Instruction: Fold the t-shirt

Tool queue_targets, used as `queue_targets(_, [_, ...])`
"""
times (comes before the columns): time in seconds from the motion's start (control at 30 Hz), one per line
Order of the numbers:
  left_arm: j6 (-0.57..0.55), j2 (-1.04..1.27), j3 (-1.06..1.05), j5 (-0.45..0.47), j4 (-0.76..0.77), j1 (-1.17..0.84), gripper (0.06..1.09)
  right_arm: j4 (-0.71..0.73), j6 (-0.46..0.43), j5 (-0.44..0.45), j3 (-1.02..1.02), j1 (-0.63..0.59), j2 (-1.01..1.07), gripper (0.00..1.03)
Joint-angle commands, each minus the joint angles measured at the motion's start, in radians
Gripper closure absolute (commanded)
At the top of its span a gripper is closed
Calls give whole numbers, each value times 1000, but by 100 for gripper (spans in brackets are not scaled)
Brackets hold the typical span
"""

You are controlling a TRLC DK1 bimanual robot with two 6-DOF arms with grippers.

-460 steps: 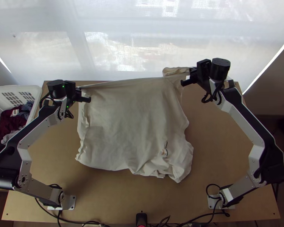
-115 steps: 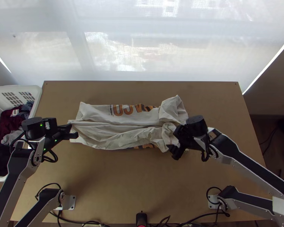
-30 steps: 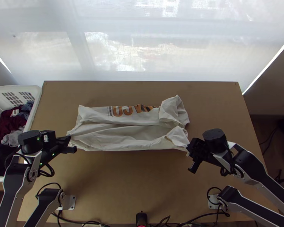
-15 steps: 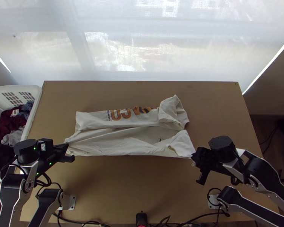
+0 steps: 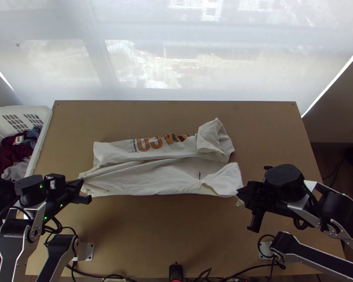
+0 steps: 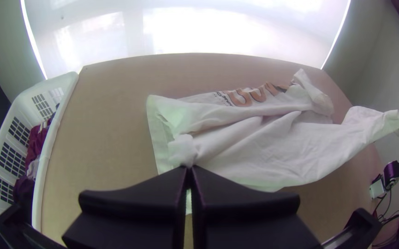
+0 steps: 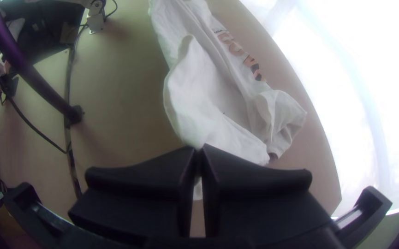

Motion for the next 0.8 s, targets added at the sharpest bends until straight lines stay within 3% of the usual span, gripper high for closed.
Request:
queue_targets(0.0, [11,6,-2,-1,30,11,105,28,-4,2,67,10,44,100])
queue_targets(0.33, [5,60,-126,4,148,2,105,51,-8,0,18,10,54,100])
queue_targets(0.77, [-14,325,-195,11,497,-73,105,49,-8,2,-34,24,81,100])
